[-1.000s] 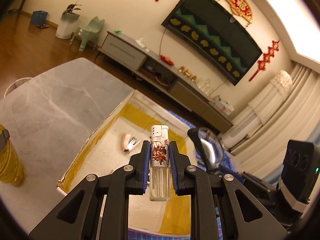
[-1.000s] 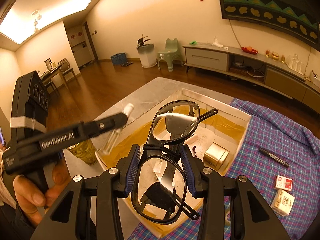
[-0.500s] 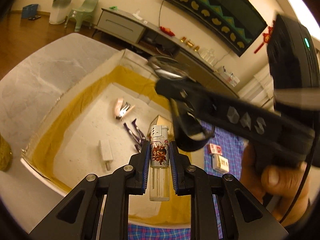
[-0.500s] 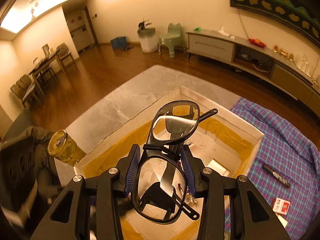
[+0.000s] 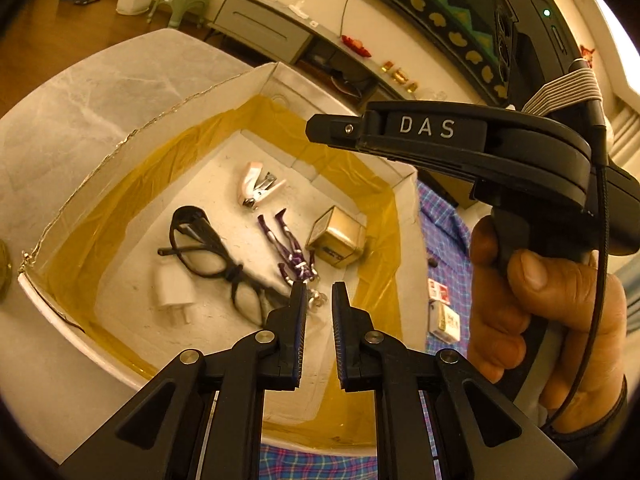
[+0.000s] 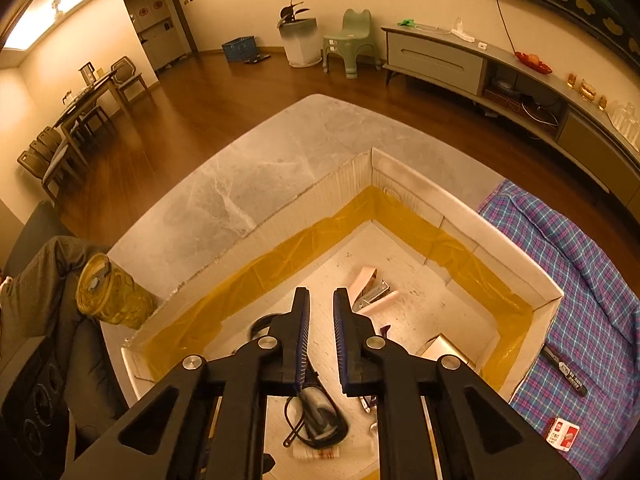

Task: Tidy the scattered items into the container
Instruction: 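Open the right tool dropping the glasses while the left tool releases the lighter into the box, then withdraw both open tools from the box back over the plaid sheet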

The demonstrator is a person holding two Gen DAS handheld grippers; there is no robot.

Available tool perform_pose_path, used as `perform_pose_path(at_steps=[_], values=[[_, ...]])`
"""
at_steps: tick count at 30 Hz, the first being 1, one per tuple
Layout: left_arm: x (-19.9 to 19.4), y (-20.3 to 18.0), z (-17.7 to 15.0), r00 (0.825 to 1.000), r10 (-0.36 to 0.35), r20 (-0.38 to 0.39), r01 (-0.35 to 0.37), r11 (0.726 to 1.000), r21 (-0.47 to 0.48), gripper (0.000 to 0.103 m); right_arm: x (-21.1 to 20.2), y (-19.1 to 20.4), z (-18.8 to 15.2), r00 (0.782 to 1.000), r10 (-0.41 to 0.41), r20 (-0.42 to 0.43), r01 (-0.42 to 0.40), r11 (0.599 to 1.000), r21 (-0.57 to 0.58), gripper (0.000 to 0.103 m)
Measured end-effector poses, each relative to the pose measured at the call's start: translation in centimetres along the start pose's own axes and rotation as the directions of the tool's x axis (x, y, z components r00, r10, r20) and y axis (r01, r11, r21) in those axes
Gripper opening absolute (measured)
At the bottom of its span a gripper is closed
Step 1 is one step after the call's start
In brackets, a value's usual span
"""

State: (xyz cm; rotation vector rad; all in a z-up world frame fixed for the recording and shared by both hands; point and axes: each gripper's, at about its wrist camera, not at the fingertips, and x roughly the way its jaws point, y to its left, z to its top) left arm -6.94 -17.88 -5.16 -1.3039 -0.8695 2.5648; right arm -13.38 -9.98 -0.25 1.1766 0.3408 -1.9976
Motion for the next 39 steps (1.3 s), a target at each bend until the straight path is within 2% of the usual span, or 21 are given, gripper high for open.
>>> perform_pose_path(at_steps=[3,6,31,39], values=[[0.5,0.3,0.4,1.000,0.006,-0.020,-0.007,1.000,-0.017,0.019,0.5,-0.2,-0.2,1.000,-0.004,-0.016,0.004,1.000,0.001,0.013],[0.5,0.3,0.5,1.000,0.020,-0.007,-0.021,1.000,-0.017,0.025,0.7,-0.3,-0.4,1.000,-0.005,-0.026,0.005,1.000,0.001,0.013],[-0.5,0.3,1.1,0.999,0.019,0.028,-0.019,1.000,-0.003,0.026,-0.2,-1.2,-2.3,0.999,-0.017,-0.047,0.019,0.999,0.040,0.014],[-2.7,2.2,2.3,0.996,-0.013,0.091,0.019,0.998,-0.068,0.026,-2.6,-1.7,-2.9,1.000,-0.023,-0.012,0.023,0.998,0.062,0.014]])
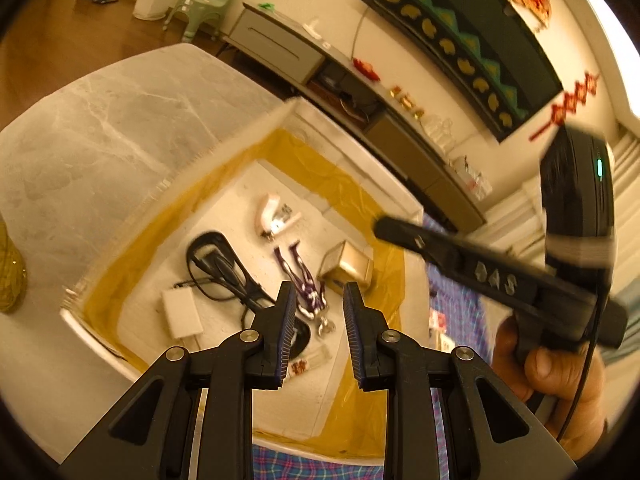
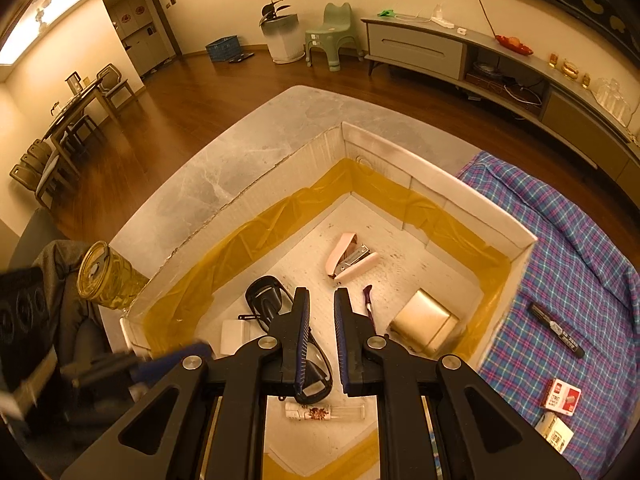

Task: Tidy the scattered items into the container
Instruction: 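Withdraw both open tools from the box back over the plaid sheet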

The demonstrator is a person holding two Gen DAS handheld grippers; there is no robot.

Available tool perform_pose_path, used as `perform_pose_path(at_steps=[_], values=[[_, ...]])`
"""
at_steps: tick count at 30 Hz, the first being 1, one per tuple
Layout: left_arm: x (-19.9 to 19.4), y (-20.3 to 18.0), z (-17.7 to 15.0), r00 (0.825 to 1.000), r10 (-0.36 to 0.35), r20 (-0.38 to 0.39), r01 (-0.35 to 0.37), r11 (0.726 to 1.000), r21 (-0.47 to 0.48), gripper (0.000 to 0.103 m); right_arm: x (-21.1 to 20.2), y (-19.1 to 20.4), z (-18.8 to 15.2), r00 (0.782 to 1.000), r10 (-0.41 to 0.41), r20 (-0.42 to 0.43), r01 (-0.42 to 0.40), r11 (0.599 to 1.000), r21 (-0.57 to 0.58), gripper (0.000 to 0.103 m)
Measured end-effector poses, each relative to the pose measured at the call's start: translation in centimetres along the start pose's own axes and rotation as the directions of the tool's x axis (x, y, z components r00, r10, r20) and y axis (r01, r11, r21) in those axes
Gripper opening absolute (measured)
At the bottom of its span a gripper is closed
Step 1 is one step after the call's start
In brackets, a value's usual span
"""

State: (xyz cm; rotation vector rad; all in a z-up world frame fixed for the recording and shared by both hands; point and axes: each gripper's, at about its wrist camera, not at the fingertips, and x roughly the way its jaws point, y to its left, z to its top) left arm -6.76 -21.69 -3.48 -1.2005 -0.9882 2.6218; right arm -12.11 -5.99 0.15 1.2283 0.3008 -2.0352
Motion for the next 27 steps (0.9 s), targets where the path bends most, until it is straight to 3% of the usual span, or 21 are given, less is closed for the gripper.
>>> perform_pose_path(at_steps=[5,13,22,27], values=[[-1.1,0.7,0.5,0.999,-0.021,0.028,0.022,0.999,-0.030,0.026,-1.0,-0.2,-0.6,1.000,-0.009,0.016,0.009,1.000,0.001,0.014],[-2.2,-1.9,0.1,0.997,-0.048,0.064,0.047,0.999,0.021,0.028,-3.8,1.0,-1.8,0.996,0.015,0.093,-0.011,0.999,-0.049,0.014],[-4.3,-6.9,-1.8,0.989,-0.070,0.131,0.043,0.979,0.198,0.035,-10.5,0.6,-4.7,0.962,0.061,0.265,-0.038,0.995,-0.090,0.015],[-5.0,-10.9,-4.3,0.983,-0.096,0.155,0.033,0.930,0.365,0.041,-14.6,-1.8,-7.7,0.931,0.060,0.360,-0.041,0.997,-0.060,0.021]])
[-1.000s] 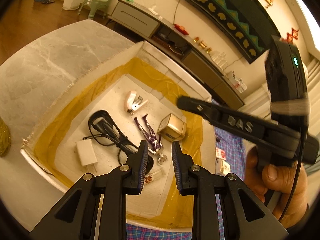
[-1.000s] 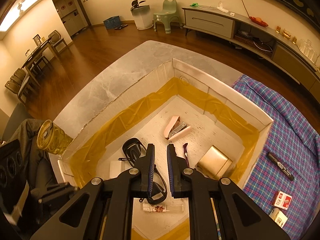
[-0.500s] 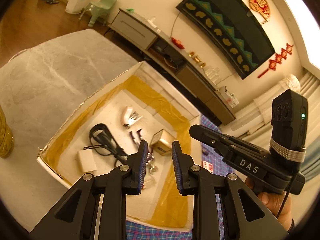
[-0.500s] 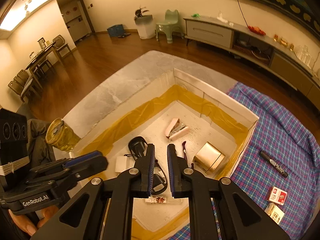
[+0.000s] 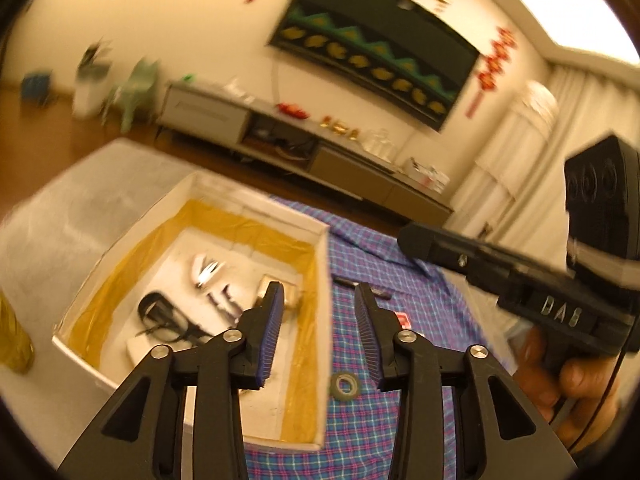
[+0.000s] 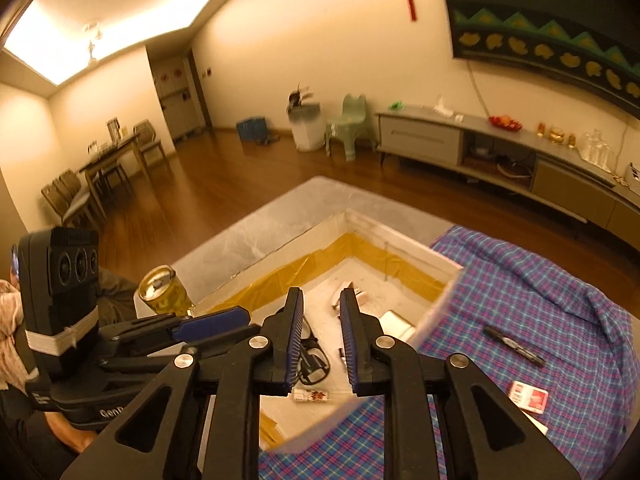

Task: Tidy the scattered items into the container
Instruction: 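Withdraw both open tools from the box back over the plaid sheet, then grasp the white tissue pack with the right tool while the left tool grasps the green tape roll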

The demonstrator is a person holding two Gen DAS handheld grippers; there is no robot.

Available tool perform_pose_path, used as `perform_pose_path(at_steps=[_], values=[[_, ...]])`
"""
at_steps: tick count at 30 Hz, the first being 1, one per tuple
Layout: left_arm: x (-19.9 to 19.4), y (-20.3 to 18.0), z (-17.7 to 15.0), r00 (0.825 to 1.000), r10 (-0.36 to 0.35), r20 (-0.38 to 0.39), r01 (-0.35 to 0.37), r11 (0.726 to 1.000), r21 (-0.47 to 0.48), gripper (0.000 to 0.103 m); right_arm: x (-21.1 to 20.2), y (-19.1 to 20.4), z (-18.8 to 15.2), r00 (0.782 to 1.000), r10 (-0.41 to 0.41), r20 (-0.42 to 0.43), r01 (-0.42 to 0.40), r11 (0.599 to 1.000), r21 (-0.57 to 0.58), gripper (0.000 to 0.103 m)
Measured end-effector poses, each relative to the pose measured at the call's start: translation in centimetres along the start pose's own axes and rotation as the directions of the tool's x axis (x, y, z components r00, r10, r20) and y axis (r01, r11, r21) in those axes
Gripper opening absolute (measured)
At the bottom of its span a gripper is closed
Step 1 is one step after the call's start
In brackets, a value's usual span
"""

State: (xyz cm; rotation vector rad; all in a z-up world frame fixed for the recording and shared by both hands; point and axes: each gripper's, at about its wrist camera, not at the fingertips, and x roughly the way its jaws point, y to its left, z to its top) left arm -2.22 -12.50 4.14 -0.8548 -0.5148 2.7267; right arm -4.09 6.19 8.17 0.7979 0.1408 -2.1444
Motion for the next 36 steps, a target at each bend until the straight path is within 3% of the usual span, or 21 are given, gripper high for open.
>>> perform_pose_path(at_steps=[4,9,16,19,20,27,36], values=[[0.4,-4.3,-1.6,0.999,-0.038,-0.018,0.040,0.988,0.149,0.045,-3.6,-2.2,-2.0,0.998,-0.045,0.051,0.043,0.998,0.036,0.023],[2.7,-8.2,-4.4,0.983,-0.106,-0.148,0.139,0.963,0.231,0.047,-6.8,-7.0,-5.9,0.990,-0.118,0.076,0.104,0.981,0.165,0.035],[6.6,-11.2,-8.5,0.957,-0.049,-0.287,0.135,0.949,0.286,0.049,-5.2,-13.5,-12.5,0.975,-0.214,-0.063,0.223,0.918,0.327,0.040],[8.4,-11.8,-10.1,0.942,-0.021,-0.335,0.127,0.945,0.300,0.049,-3.9,-15.3,-14.3,0.965,-0.235,-0.118,0.262,0.902,0.344,0.058],[8.9,-11.8,-10.4,0.938,-0.017,-0.348,0.128,0.945,0.301,0.049,-3.5,-15.7,-14.8,0.961,-0.245,-0.131,0.275,0.900,0.339,0.067],[12.6,-10.3,-11.7,0.913,0.055,-0.403,0.061,0.961,0.270,0.052,-0.4,-17.9,-16.6,0.924,-0.320,-0.211,0.359,0.914,0.187,0.078],[16.5,-9.1,-13.0,0.893,0.116,-0.435,0.006,0.963,0.270,0.053,3.8,-20.5,-18.1,0.890,-0.375,-0.259,0.377,0.925,-0.045,0.079]])
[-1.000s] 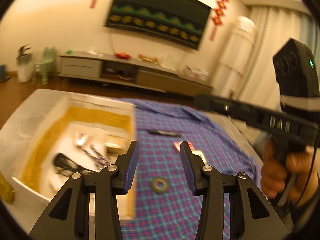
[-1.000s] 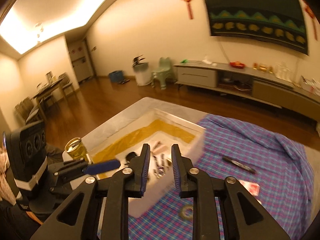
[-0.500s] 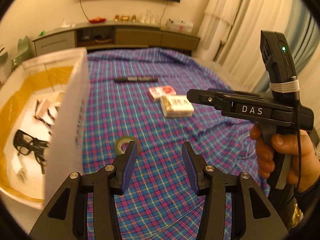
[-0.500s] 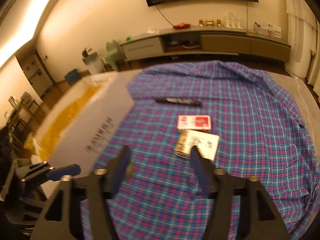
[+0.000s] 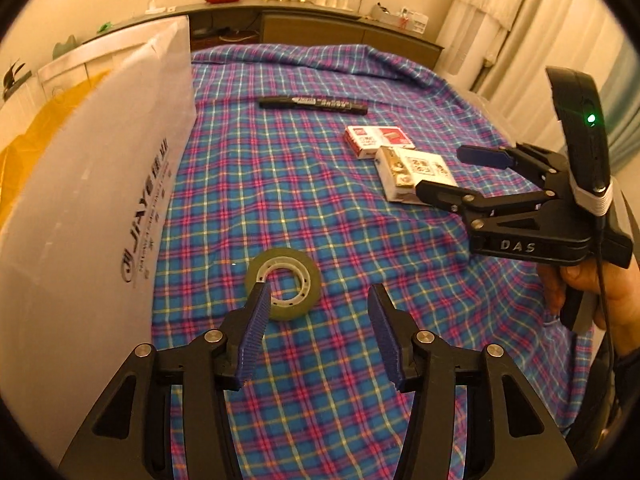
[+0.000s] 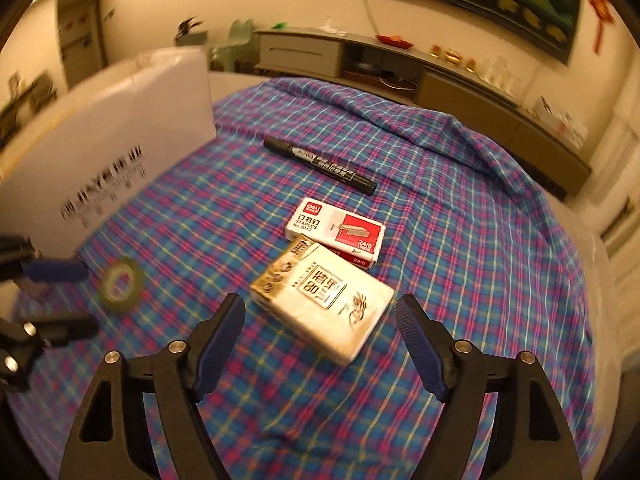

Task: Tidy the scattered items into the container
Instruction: 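Grasp the white tissue pack with the right tool while the left tool grasps the green tape roll, then lift the tissue pack with the right tool while the left tool lifts the tape roll toward the box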

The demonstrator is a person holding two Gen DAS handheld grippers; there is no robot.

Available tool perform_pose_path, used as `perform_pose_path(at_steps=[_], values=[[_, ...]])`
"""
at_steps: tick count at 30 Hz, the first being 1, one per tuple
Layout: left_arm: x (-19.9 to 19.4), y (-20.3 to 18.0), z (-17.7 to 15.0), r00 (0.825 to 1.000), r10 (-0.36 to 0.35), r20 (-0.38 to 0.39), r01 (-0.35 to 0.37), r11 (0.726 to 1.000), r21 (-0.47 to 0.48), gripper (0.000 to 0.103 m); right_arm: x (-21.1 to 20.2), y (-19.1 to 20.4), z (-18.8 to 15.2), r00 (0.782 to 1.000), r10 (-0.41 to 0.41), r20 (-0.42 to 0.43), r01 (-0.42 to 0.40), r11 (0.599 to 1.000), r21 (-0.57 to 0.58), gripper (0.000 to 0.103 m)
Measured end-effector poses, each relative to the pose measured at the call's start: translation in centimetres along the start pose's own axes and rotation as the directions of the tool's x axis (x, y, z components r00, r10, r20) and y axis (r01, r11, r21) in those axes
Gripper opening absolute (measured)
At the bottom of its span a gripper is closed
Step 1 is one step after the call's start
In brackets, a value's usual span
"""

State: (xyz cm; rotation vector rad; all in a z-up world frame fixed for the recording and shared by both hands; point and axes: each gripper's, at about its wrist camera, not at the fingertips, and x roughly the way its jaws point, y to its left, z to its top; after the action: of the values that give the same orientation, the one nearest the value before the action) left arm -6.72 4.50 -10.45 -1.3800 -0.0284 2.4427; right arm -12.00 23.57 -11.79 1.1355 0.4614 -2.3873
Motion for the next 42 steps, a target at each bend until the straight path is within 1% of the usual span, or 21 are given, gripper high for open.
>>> perform_pose_path(at_steps=[3,4,6,8,9,11,13,15,18,20,23,27,28,29,30,32,35,36,37,42], values=[[1.3,0.1,0.0,1.000,0.022,-0.021,-0.022,1.000,-0.006,0.053,2.0,-0.2,0.0,1.000,-0.002,-0.024,0.000,0.997,-0.076,0.079],[1.4,0.3,0.0,1.000,0.024,-0.011,-0.024,1.000,-0.004,0.053,2.5,-0.3,-0.1,1.000,0.001,-0.030,-0.003,0.996,-0.084,0.079],[1.7,0.4,0.1,0.999,0.052,0.004,-0.053,0.999,0.004,0.053,3.4,-0.7,-0.1,0.999,0.005,-0.035,-0.009,0.996,-0.092,0.079],[1.6,0.7,0.1,0.999,0.052,0.014,-0.051,0.999,-0.009,0.053,4.0,-1.3,-0.1,0.998,0.044,-0.039,-0.047,0.996,-0.073,0.078],[1.6,0.9,0.2,0.998,0.051,0.020,-0.051,0.999,-0.017,0.053,4.2,-1.8,0.0,0.996,0.069,-0.049,-0.072,0.996,-0.052,0.075],[1.8,1.5,0.3,0.998,0.053,0.021,-0.052,0.998,-0.033,0.052,4.5,-2.6,0.1,0.992,0.117,-0.052,-0.117,0.993,-0.003,0.072],[2.2,2.0,0.4,0.999,0.047,0.011,-0.046,0.998,-0.046,0.050,4.5,-2.8,0.2,0.991,0.124,-0.046,-0.124,0.992,0.011,0.069],[2.3,2.1,0.3,0.999,0.038,0.015,-0.037,0.998,-0.042,0.047,4.4,-2.8,0.3,0.991,0.125,-0.044,-0.124,0.992,0.017,0.065],[2.2,1.8,0.3,0.998,0.054,0.034,-0.053,0.998,-0.014,0.041,4.1,-2.9,0.3,0.991,0.125,-0.038,-0.124,0.991,0.040,0.063],[2.2,1.8,0.3,0.998,0.058,0.038,-0.057,0.998,-0.011,0.024,3.9,-3.0,0.1,0.992,0.125,-0.032,-0.123,0.991,0.059,0.062],[2.1,1.8,0.3,0.997,0.056,0.044,-0.056,0.998,-0.003,0.022,3.4,-3.2,-0.1,0.992,0.123,-0.017,-0.121,0.989,0.085,0.062],[1.9,1.5,0.2,0.998,0.049,0.043,-0.050,0.999,0.013,0.023,2.7,-3.7,-0.4,0.990,0.138,-0.003,-0.136,0.981,0.139,0.062],[2.1,1.2,0.2,0.998,0.045,0.031,-0.046,0.999,0.020,0.035,2.6,-3.8,-0.5,0.990,0.141,-0.002,-0.139,0.979,0.148,0.062],[2.3,1.1,0.2,0.999,0.040,0.024,-0.041,0.999,0.022,0.053,2.5,-3.8,-0.5,0.990,0.142,-0.001,-0.140,0.978,0.154,0.062],[2.4,1.0,0.1,0.999,0.034,0.019,-0.034,0.999,0.021,0.057,2.4,-3.7,-0.6,0.990,0.141,0.000,-0.139,0.978,0.157,0.062],[2.9,0.5,-0.1,1.000,0.023,0.006,-0.023,0.999,0.030,0.060,2.3,-3.4,-0.7,0.990,0.144,0.002,-0.142,0.976,0.162,0.062],[3.4,-0.4,-0.2,0.997,0.076,0.024,-0.078,0.994,0.079,0.059,2.2,-2.9,-0.9,0.990,0.144,0.004,-0.142,0.976,0.167,0.062],[3.5,-0.4,-0.2,0.996,0.089,0.029,-0.091,0.992,0.083,0.056,2.0,-2.7,-0.9,0.990,0.141,0.008,-0.140,0.976,0.168,0.062],[3.5,-0.4,-0.1,0.995,0.098,0.032,-0.101,0.991,0.084,0.050,1.7,-2.6,-0.9,0.991,0.134,0.014,-0.135,0.976,0.171,0.062],[3.0,0.2,0.0,0.995,0.086,0.040,-0.088,0.994,0.058,0.049,-0.3,-2.7,-1.0,0.991,0.126,0.044,-0.133,0.970,0.203,0.062]])
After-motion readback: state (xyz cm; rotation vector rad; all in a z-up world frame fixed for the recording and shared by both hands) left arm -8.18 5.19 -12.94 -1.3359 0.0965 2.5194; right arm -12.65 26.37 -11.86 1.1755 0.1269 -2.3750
